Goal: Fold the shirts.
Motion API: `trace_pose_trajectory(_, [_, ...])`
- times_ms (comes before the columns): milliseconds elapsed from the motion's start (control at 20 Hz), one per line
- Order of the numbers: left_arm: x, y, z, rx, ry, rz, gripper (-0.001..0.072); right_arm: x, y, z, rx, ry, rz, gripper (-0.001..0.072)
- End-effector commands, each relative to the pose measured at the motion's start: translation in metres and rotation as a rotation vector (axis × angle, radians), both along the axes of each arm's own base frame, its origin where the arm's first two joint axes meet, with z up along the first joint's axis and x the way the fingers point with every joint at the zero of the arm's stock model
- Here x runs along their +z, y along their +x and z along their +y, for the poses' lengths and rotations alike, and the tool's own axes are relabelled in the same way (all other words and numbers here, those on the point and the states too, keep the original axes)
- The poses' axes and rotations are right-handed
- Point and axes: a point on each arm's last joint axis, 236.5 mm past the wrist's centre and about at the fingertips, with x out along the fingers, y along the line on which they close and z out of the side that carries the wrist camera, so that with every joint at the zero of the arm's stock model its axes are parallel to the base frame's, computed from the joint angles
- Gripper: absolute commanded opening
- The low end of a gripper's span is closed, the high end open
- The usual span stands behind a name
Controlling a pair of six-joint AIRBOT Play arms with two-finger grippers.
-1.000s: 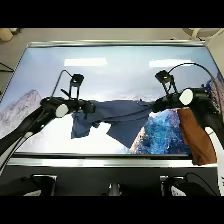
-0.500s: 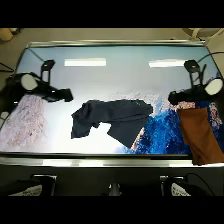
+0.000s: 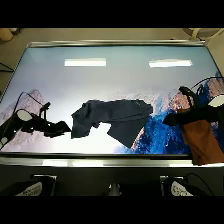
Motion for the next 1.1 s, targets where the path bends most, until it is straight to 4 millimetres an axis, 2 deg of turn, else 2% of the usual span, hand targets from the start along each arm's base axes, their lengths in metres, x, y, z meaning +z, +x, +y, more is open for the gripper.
trace_pose_trajectory(0, [-0.020,-0.004,-0.011,0.061,-0.070,0.007,0.0544,-0.005,-0.009,0.012,0.026,0.047,0.026,0.0528])
trace_pose_trajectory(150, [-0.019,0.001,-0.031,0.047,-0.140,-0.002,0.0542,-0.014,-0.012,0.015,0.026,0.064,0.057,0.0530])
trace_pose_trajectory(250, [-0.023,0.004,-0.040,0.042,-0.137,-0.015,0.0534,-0.027,-0.016,0.026,0.036,0.090,0.094,0.0557])
trace_pose_trajectory(300, [-0.025,0.007,-0.044,0.042,-0.133,-0.027,0.0503,-0.034,-0.016,0.036,0.048,0.104,0.104,0.0563])
trace_pose_trajectory(350, [-0.025,0.009,-0.049,0.045,-0.137,-0.034,0.0431,-0.040,-0.013,0.047,0.068,0.114,0.104,0.0576])
trace_pose_trajectory(400, [-0.025,0.012,-0.052,0.053,-0.144,-0.041,0.0292,-0.046,-0.008,0.058,0.079,0.120,0.098,0.0625])
trace_pose_trajectory(450, [-0.023,0.014,-0.054,0.064,-0.156,-0.043,0.0105,-0.053,-0.001,0.066,0.077,0.120,0.085,0.0629])
trace_pose_trajectory(500, [-0.021,0.015,-0.055,0.072,-0.163,-0.044,0.0025,-0.061,0.009,0.071,0.049,0.118,0.074,0.0628])
trace_pose_trajectory(700, [-0.010,0.025,-0.055,0.066,-0.165,-0.085,0.0024,-0.075,0.034,0.094,-0.087,0.243,0.085,0.0590])
trace_pose_trajectory(850, [0.001,0.037,-0.055,0.064,-0.167,-0.122,0.0024,-0.092,0.027,0.106,-0.069,0.257,0.139,0.0543])
trace_pose_trajectory(950, [0.007,0.044,-0.056,0.060,-0.170,-0.143,0.0024,-0.101,0.029,0.113,-0.064,0.249,0.140,0.0470])
trace_pose_trajectory(1000, [0.010,0.047,-0.056,0.059,-0.171,-0.150,0.0024,-0.101,0.030,0.113,-0.064,0.247,0.134,0.0364])
trace_pose_trajectory(1050, [0.014,0.050,-0.056,0.054,-0.173,-0.160,0.0024,-0.098,0.032,0.113,-0.065,0.255,0.131,0.0137])
